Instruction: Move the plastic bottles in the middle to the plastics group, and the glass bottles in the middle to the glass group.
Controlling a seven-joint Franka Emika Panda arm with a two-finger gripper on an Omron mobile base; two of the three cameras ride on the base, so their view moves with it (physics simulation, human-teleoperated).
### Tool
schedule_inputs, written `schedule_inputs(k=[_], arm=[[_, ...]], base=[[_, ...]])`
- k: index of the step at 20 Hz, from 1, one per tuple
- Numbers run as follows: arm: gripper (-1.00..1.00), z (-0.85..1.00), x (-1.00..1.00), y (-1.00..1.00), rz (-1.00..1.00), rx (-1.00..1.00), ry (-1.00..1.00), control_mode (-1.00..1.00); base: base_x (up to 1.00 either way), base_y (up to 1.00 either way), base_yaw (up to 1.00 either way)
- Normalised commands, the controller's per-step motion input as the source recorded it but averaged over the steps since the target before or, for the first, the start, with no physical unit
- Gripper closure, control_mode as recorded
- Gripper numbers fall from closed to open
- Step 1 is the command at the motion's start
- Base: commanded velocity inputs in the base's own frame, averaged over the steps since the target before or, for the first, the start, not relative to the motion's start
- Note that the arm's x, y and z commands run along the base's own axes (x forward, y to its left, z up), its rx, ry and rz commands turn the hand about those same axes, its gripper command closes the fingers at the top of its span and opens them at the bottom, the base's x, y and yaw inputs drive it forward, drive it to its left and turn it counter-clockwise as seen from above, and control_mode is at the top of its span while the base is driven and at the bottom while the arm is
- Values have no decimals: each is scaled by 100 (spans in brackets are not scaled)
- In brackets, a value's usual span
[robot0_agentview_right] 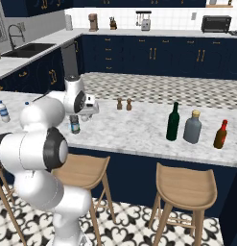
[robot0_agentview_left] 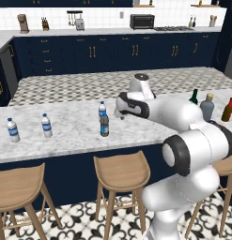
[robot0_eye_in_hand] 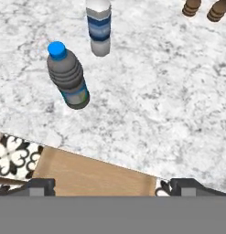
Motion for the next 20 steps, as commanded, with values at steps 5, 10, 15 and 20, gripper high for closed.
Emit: schedule_inputs(k=[5,10,15,20], arm=[[-100,0,-45,68,24,0,9,-100],[-100,0,10,52,11,0,1,-100],[-100,0,50,61,0,0,2,-100],[-100,-5,35,14,-7,0,0,-100]], base=[[0,0,0],[0,0,0],[0,0,0],[0,0,0]])
